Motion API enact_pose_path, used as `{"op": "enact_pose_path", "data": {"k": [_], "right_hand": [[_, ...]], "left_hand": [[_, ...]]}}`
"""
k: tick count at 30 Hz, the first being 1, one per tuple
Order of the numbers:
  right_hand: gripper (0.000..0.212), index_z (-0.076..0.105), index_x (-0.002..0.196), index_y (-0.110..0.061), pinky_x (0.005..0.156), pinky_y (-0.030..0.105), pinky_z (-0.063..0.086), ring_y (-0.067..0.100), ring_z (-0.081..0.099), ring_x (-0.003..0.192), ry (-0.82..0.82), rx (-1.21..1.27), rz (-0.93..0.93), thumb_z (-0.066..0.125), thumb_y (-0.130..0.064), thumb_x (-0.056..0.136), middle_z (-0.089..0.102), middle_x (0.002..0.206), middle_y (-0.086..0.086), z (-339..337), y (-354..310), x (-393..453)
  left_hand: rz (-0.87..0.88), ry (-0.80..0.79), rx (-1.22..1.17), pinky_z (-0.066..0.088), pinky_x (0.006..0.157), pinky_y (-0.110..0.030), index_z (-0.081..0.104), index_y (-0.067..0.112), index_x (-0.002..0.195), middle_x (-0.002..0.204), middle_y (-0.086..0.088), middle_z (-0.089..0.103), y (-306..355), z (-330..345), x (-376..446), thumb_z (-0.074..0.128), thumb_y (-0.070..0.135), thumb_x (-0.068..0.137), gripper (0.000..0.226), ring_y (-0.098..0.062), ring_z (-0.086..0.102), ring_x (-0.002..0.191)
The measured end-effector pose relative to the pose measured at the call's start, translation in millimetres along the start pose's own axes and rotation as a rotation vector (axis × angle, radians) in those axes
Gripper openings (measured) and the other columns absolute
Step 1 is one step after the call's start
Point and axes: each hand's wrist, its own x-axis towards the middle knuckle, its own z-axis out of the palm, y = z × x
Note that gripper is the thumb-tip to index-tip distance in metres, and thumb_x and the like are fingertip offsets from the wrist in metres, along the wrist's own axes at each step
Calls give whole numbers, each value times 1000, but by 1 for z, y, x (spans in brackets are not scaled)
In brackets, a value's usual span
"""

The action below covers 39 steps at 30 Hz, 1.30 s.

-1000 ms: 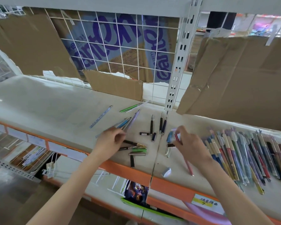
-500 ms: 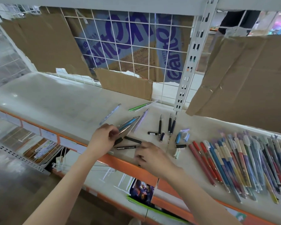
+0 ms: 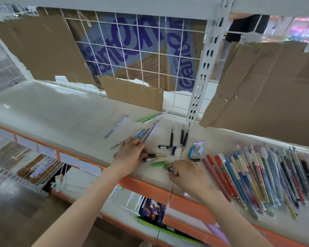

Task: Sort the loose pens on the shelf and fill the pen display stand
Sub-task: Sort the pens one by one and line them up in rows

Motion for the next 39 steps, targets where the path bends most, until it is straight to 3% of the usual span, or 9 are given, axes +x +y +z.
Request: {"op": "enact_pose_path", "data": {"k": [3,5,7,16,19,23,26,30,39], "right_hand": [[17,50,74,-14,58,24,43,8,61,62,74,548,107,56,-16,89,64,65,-7,-8,14,0],[13,53,80,-8,54,24,47,13,64,60,26,1022,113,52,-6,93,70,67,3,-15,23,-3],[9,58,88,-6,55,23,46,16,59,61,38,1221,87,51,-2,93,68,68,4,-18,32,-6],[10,70,84,-15,56,14,39,5,46,57,127,1128,115,62,-12,88,55,59,-10,-12,44,-6],[13,69,77,-17,58,17,35,5,46,61,48,786,141,66,-26,85,60,66,0,-9,44,-6],[26,65,75,-7,53,15,33,5,44,56,27,679,132,68,-32,83,55,63,-1,-5,40,-7],[22,61,78,-3,54,15,41,2,51,53,52,834,147,71,-21,82,65,66,-1,-5,33,-5],[17,56,84,4,55,15,45,6,54,56,88,1055,149,69,-7,82,67,71,6,-9,25,1],[4,60,91,-4,59,20,47,13,63,70,218,1562,136,58,-2,89,68,76,8,-20,11,16]], "left_hand": [[30,108,-73,32,91,-34,58,13,106,110,-2,58,6,-2,-4,48,22,96,17,-21,44,113],[33,155,-296,37,75,-29,56,10,101,93,0,63,13,-7,-10,49,16,95,11,-16,55,90],[68,144,-477,37,65,-22,52,15,93,74,11,58,20,-10,-17,50,15,95,3,-1,52,69],[-3,33,-679,40,69,-9,56,33,89,78,17,60,24,-10,-33,53,27,93,8,3,56,77],[-33,16,-685,40,68,-13,58,23,89,73,15,60,20,-10,-35,48,27,96,13,1,54,71],[-193,23,-1019,37,51,-10,48,3,88,58,6,48,20,-15,-34,33,15,101,23,-1,42,47],[-344,35,-1276,32,39,-14,46,6,90,55,-4,54,17,-18,-34,32,15,102,20,-6,39,39],[-436,53,-1521,49,53,-24,50,7,86,66,-11,68,10,-26,-33,38,11,99,19,-18,59,53],[-190,-114,-1294,33,45,-17,66,9,79,66,-4,53,19,-20,-39,54,10,92,18,-10,42,51]]}}
